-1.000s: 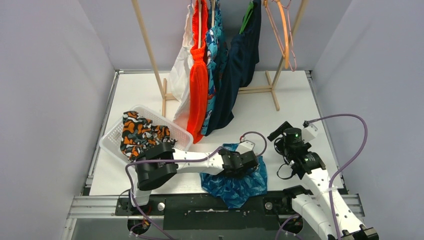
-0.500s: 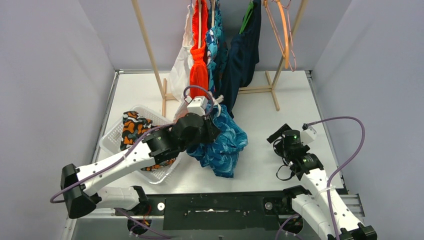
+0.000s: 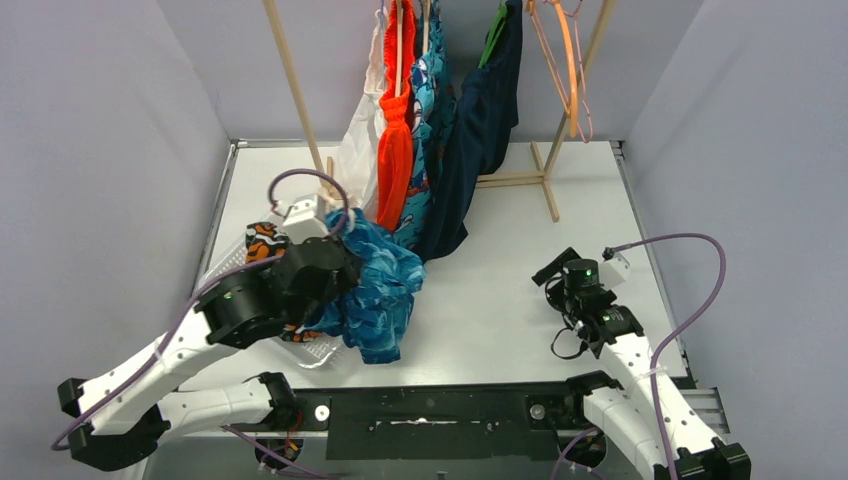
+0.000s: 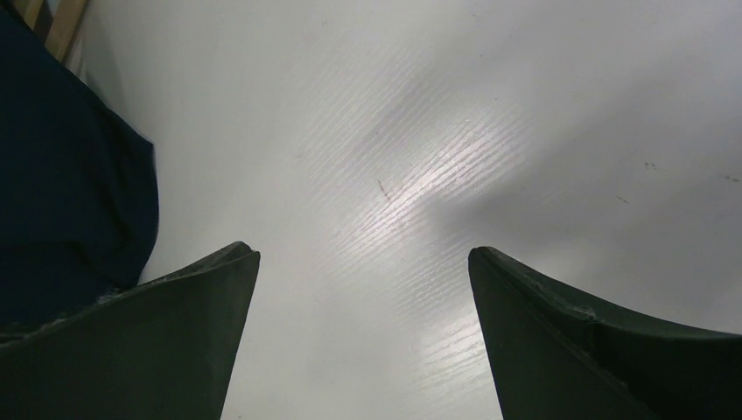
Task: Remove the shorts from the hanger
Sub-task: Place the shorts in the basket.
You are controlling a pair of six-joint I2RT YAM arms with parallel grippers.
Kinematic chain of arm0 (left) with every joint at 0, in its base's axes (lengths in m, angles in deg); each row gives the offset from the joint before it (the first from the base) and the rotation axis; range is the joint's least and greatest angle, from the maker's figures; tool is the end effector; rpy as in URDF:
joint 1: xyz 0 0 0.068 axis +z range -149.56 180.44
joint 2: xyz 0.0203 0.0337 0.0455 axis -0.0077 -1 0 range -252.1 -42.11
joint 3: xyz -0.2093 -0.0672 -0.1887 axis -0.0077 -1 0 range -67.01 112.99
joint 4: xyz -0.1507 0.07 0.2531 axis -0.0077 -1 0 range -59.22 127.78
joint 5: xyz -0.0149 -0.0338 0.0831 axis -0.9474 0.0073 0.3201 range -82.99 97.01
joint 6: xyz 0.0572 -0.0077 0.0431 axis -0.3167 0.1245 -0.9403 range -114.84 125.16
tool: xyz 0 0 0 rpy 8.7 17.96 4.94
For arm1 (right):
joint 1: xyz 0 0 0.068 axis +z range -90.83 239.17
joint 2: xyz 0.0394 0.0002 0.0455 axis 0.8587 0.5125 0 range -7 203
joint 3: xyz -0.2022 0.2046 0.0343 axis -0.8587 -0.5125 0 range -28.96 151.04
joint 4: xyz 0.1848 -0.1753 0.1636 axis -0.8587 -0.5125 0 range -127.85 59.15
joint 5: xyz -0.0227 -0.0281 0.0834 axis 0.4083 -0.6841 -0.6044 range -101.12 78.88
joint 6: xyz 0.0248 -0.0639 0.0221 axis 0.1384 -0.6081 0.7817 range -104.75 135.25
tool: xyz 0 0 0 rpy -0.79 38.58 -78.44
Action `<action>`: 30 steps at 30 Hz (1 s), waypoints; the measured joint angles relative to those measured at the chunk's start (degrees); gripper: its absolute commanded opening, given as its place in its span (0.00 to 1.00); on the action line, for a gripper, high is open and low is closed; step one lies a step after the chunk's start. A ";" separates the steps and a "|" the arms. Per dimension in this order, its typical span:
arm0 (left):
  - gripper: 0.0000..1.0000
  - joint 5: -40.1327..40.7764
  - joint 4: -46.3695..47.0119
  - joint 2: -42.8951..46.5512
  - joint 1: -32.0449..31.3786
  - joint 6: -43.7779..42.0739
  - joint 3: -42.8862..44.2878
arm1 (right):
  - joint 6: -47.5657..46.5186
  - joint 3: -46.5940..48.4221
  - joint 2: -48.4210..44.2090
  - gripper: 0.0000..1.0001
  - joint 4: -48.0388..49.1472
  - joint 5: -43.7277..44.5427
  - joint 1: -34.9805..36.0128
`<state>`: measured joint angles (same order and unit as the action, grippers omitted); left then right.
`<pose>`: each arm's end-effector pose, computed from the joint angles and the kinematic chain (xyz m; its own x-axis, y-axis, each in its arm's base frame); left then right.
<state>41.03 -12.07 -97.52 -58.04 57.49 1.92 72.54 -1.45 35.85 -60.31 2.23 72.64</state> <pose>0.1468 -0.1756 0.3979 -0.5621 -0.3384 -0.7547 0.0426 0.8994 -0.4350 0.1992 0.0337 0.1934 -0.4270 0.7397 -0.5202 0.5402 0.6700 0.5093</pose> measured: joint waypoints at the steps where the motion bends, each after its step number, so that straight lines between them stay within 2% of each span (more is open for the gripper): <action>1: 0.00 1.99 -2.38 1.40 0.09 1.14 0.68 | 0.02 0.00 0.35 0.95 0.20 -0.22 -0.02; 6: 0.00 10.03 -12.24 3.76 0.17 4.48 5.27 | 0.02 0.00 2.47 0.94 1.44 -1.60 -0.04; 12: 0.00 17.44 -19.74 0.63 0.15 7.10 9.92 | -0.02 0.00 2.73 0.94 1.57 -1.88 -0.04; 14: 0.00 19.89 -20.65 -0.35 0.39 6.32 10.40 | -0.13 0.02 2.38 0.94 1.51 -1.70 -0.04; 17: 0.00 21.49 -19.02 -1.46 3.08 0.48 10.88 | -0.68 0.15 1.75 0.94 1.49 -1.46 -0.04; 19: 0.00 20.00 -16.39 -3.19 8.87 -4.46 11.52 | -1.05 0.35 1.64 0.94 1.46 -1.31 -0.04; 24: 0.00 11.04 -8.94 -8.92 29.79 -12.90 11.04 | -1.33 0.85 1.27 0.94 0.66 -1.16 -0.04; 30: 0.00 1.25 -6.54 -6.58 47.78 -19.67 9.57 | -2.23 1.14 -2.58 0.94 -1.99 0.63 -0.04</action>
<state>42.28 -18.60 -104.10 -10.26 37.82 11.49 70.32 -0.31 33.27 -62.29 2.86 72.60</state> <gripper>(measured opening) 0.160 0.945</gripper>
